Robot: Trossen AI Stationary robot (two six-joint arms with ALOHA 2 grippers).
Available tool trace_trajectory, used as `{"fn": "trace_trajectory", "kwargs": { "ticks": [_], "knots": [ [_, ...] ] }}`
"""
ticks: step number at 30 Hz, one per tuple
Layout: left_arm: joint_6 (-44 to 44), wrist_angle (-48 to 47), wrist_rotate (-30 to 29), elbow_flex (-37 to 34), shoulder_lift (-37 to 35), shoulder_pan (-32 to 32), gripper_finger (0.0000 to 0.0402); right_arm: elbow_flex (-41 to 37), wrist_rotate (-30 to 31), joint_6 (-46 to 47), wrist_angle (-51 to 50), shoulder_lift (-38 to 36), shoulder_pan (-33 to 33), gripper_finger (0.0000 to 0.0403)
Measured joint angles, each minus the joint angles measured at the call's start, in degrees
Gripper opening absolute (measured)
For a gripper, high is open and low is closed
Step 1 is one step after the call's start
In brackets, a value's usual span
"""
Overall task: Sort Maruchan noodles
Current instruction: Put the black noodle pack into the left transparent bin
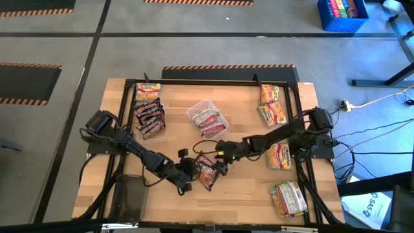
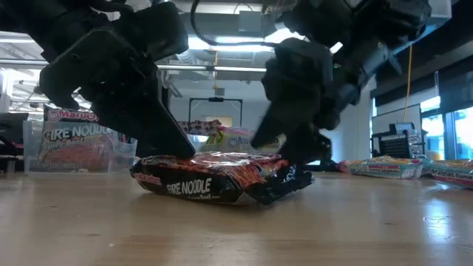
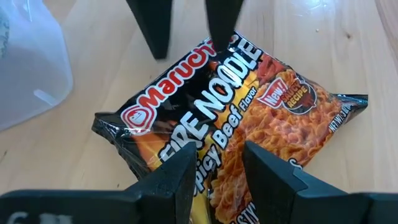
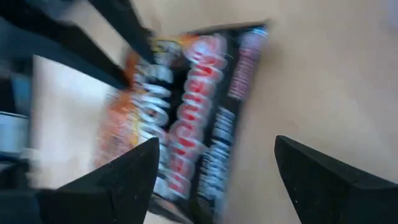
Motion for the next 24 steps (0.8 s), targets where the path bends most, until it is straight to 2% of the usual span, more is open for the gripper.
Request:
{"fn": "trace_trajectory", "kwargs": {
  "ticks": [3,6,10,14,18,24],
  "knots": [
    [0.76,-0.24,-0.06,0.87,-0.5,-0.06,0.0128,-1.11,-3.26,1.89,4.44,1.83,-0.81,0.0301],
    [2.28,-2.55,2.49,2.34,-2.07,-0.38,0.0128,-1.08,-6.58,3.15,9.06,4.3,-1.12,0.0301],
    [0.85,-4.99,7.32,3.96,-4.82,-2.31,0.0128,-1.04,-7.77,3.33,11.0,5.61,-1.08,0.0301],
    [-1.52,-5.73,10.74,3.32,-4.43,-5.36,0.0128,-1.04,-8.71,3.41,11.34,5.66,-1.26,0.0301],
    [-2.59,-4.43,8.36,2.83,-1.73,-7.55,0.0128,-0.95,-9.73,3.8,11.94,5.75,-1.44,0.0301],
    [-2.53,-3.68,3.86,2.9,2.17,-6.19,0.0128,-0.91,-9.71,4.66,12.47,5.83,-1.32,0.0301]
  ]
}}
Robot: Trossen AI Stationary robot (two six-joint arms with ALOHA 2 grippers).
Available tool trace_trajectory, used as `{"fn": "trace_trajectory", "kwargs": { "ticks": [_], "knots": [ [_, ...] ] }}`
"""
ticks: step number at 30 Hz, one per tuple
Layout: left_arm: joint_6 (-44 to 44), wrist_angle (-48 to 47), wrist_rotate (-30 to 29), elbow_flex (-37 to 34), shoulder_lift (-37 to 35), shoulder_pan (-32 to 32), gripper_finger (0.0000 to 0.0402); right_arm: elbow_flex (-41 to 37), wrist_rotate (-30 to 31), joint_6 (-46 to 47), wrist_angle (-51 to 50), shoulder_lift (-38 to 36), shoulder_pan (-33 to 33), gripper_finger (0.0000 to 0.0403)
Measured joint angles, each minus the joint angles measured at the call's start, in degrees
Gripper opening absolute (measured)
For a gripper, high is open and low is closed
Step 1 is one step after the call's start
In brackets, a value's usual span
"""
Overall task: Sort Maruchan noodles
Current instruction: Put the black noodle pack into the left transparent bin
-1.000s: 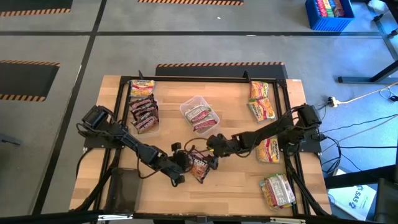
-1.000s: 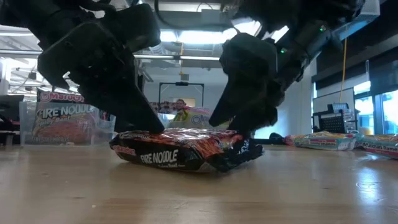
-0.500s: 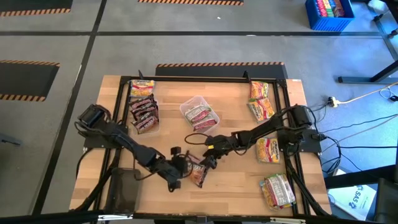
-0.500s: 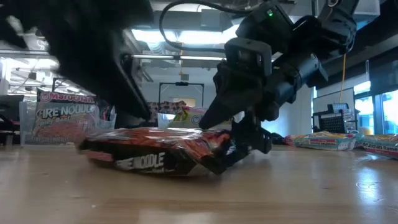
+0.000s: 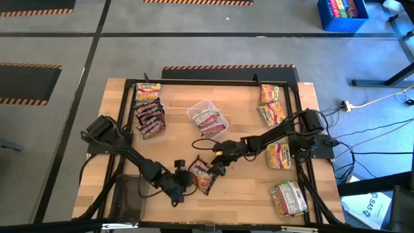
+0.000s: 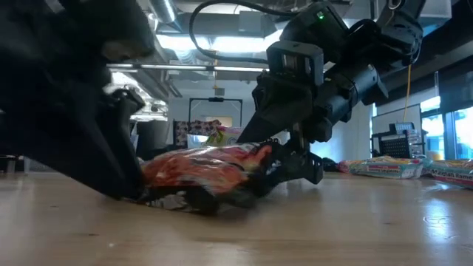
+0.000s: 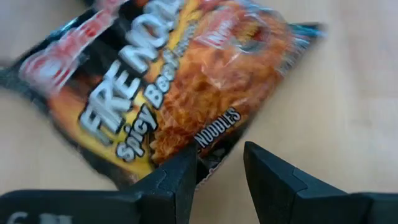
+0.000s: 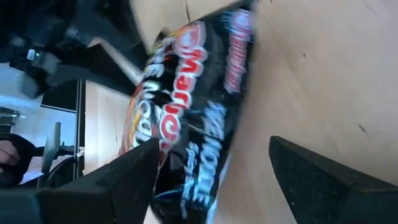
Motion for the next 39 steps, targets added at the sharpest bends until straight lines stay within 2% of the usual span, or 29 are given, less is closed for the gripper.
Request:
{"fn": "trace_trajectory", "kwargs": {
  "ticks": [16,25,29,33,39],
  "knots": [
    [2.46,3.22,-0.96,0.0,0.95,4.38,0.0128,0.47,-0.25,1.04,5.25,0.07,2.75,0.0301],
    [4.85,7.3,-1.97,0.0,0.95,4.97,0.0128,1.45,5.6,-1.96,5.07,0.07,3.02,0.0296],
    [5.09,7.54,-1.92,0.02,0.95,5.09,0.0128,1.47,5.64,-4.16,4.5,0.07,3.02,0.0259],
    [5.11,6.65,-1.84,0.02,0.54,5.12,0.0128,1.47,5.76,-7.97,3.86,0.07,3.02,0.0195],
    [3.73,1.26,-1.37,0.02,-4.1,3.93,0.0128,1.58,6.48,-12.21,3.84,-1.22,3.31,0.0107]
  ]
}}
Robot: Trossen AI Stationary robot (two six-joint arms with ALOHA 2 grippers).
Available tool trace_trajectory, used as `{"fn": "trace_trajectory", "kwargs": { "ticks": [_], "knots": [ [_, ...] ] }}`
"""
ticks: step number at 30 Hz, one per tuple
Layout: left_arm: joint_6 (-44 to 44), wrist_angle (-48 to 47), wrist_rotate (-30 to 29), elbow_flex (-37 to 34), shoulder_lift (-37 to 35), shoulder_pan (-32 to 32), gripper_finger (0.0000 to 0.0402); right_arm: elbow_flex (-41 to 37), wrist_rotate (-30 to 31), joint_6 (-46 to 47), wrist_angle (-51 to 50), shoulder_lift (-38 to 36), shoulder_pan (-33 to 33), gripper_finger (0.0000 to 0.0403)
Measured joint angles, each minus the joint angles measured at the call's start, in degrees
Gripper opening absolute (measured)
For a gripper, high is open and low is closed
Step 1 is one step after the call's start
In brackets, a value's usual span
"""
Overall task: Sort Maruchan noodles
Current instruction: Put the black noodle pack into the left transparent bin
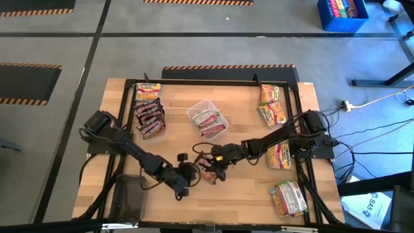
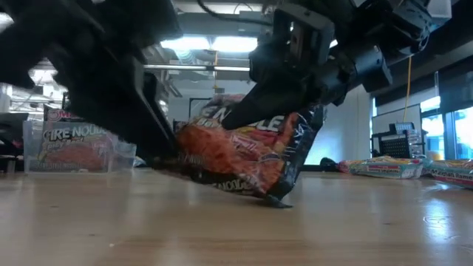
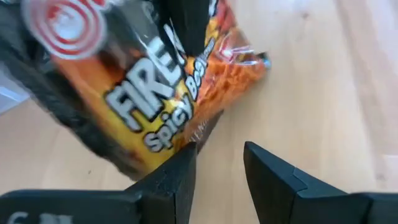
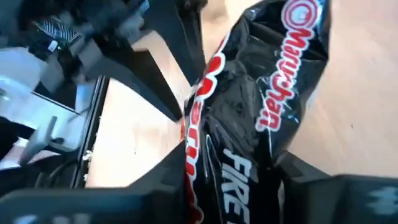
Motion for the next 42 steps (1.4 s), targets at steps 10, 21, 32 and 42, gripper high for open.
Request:
{"fn": "trace_trajectory", "kwargs": {
  "ticks": [10,21,32,42],
  "knots": [
    [-0.32,-3.9,1.36,0.07,-8.68,-2.28,0.0128,-0.11,1.14,-6.87,-3.44,-3.37,0.08,0.0124],
    [-4.68,4.46,-0.02,0.09,-9.46,0.58,0.015,0.2,2.13,-14.91,-2.72,-3.37,0.08,0.011],
    [-6.8,1.72,9.51,0.37,-12.98,3.77,0.0185,0.24,1.76,-19.7,-2.64,-3.37,2.22,0.0105],
    [-3.6,2.84,7.26,0.46,-13.12,6.9,0.0198,0.39,7.78,-24.26,-2.38,-3.37,5.84,0.0106]
  ]
}}
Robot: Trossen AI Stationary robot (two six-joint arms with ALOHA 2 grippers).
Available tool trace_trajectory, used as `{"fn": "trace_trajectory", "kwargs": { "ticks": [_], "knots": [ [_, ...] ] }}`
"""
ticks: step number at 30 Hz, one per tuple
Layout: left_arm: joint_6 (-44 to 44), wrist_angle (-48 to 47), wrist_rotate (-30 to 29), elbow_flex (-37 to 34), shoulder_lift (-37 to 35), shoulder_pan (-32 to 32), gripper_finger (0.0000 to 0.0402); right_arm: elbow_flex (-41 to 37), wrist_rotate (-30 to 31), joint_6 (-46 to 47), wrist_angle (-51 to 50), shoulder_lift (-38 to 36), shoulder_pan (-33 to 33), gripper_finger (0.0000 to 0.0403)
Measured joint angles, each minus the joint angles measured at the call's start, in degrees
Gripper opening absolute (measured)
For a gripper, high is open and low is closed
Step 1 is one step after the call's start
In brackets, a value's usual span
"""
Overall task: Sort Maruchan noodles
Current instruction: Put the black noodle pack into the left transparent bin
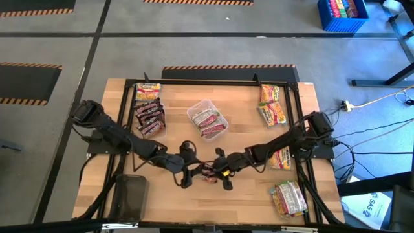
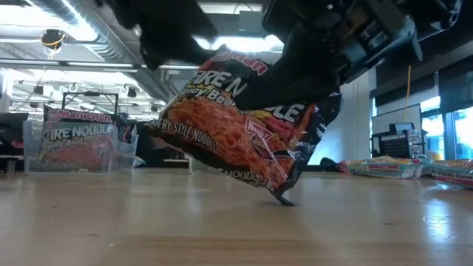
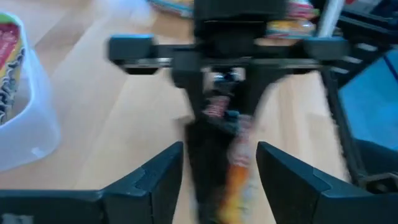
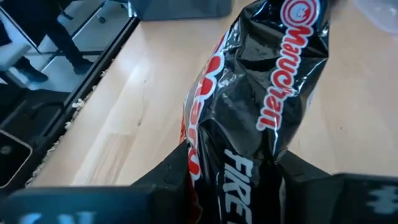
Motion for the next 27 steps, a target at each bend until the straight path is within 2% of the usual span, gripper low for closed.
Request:
{"fn": "trace_trajectory", "kwargs": {
  "ticks": [3,6,13,17,22,27],
  "knots": [
    [0.47,3.66,2.39,-0.03,1.83,2.03,0.0217,0.0,1.3,-1.18,0.01,0.0,0.39,0.0108],
    [1.96,8.02,7.25,-0.02,2.2,3.68,0.0231,0.0,1.46,-1.34,-0.42,0.0,0.22,0.0109],
    [3.0,8.58,12.53,0.17,4.28,6.49,0.0233,0.0,1.38,-1.36,-1.17,0.0,0.19,0.011],
    [3.61,4.2,16.24,3.94,6.66,7.61,0.0233,0.0,1.33,-1.36,-1.35,0.0,0.19,0.011],
    [4.59,-14.46,17.26,14.03,10.29,8.13,0.0232,0.97,1.33,-1.49,-2.66,0.01,0.19,0.011],
    [5.72,-23.75,18.4,21.41,14.68,8.11,0.0232,1.05,1.31,-1.58,-2.9,0.0,0.19,0.011]
  ]
}}
